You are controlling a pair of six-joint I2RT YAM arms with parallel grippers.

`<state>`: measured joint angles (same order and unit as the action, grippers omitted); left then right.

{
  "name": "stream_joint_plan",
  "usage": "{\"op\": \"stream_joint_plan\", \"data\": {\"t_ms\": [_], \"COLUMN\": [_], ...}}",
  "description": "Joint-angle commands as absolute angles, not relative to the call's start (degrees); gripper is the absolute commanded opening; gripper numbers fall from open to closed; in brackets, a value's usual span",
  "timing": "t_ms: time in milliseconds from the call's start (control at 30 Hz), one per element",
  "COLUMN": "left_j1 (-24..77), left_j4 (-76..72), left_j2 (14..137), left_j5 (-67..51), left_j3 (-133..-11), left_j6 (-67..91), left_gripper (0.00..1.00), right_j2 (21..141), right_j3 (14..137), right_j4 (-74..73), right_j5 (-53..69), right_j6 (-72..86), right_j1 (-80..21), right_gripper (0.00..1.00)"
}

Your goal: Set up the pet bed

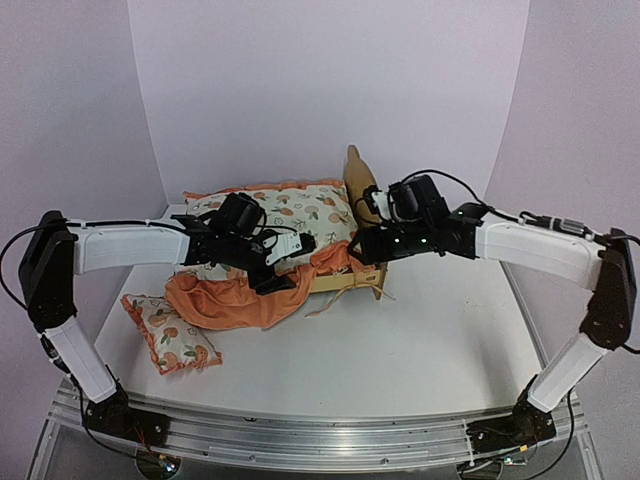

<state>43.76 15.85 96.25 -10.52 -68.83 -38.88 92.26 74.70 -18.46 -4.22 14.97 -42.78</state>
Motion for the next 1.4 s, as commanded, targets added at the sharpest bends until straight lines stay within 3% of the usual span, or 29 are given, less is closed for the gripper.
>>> {"op": "stream_joint_plan", "data": {"t_ms": [0, 100, 200, 267, 367, 433, 567, 867, 933, 1000, 1100, 1167, 1267, 1367], "left_j1": [43.4, 43.4, 43.4, 43.4, 43.0, 42.0, 40.1, 39.4, 39.4, 39.4, 39.4, 39.4, 39.4, 39.3], "left_j4": [19.7, 18.9, 17.7, 18.0, 19.2, 20.5, 23.3, 25.7, 26.6, 27.8, 31.0, 33.7, 37.6, 38.7], "left_j2": [100.7, 102.8, 103.6, 103.9, 103.3, 102.6, 101.6, 100.7, 100.8, 100.9, 101.0, 101.2, 102.0, 103.1], "left_j5": [-5.4, -6.1, -7.7, -7.9, -8.3, -9.8, -13.4, -17.8, -19.1, -20.0, -22.4, -24.5, -26.7, -26.0], "left_j3": [-73.2, -75.0, -75.3, -75.7, -76.1, -76.5, -76.1, -73.8, -74.0, -74.3, -76.5, -79.1, -84.9, -90.7], "left_j6": [-28.7, -27.4, -26.8, -26.4, -26.4, -26.4, -29.2, -37.3, -39.1, -40.4, -42.5, -43.2, -42.6, -40.0], "left_gripper": [0.73, 0.68, 0.56, 0.34, 0.04, 0.00, 0.00, 0.00, 0.03, 0.13, 0.41, 0.54, 0.63, 0.72], "right_j2": [100.8, 105.2, 107.0, 105.5, 100.7, 96.7, 90.9, 89.8, 89.4, 88.3, 85.4, 83.2, 80.9, 82.8], "right_j3": [82.6, 85.8, 86.4, 84.9, 80.9, 78.7, 74.0, 65.9, 64.7, 62.6, 61.4, 63.1, 69.6, 78.0], "right_j4": [-20.4, -20.5, -21.0, -21.3, -21.7, -22.7, -23.3, -26.0, -27.9, -30.7, -37.2, -39.9, -40.5, -40.6], "right_j5": [-6.1, -3.0, -4.6, -6.9, -8.5, -8.5, -2.7, 6.7, 9.9, 10.3, 6.4, 4.8, 3.1, -3.8], "right_j6": [10.7, 10.6, 11.4, 11.1, 8.6, 7.1, 6.3, 1.3, -0.9, -3.3, -4.9, -4.7, -2.5, 1.7], "right_j1": [-42.7, -42.7, -42.7, -42.7, -42.6, -42.3, -39.6, -38.8, -38.9, -38.9, -38.8, -38.8, -38.4, -37.7], "right_gripper": [0.61, 0.54, 0.23, 0.03, 0.00, 0.00, 0.00, 0.00, 0.06, 0.13, 0.28, 0.38, 0.58, 0.69]}}
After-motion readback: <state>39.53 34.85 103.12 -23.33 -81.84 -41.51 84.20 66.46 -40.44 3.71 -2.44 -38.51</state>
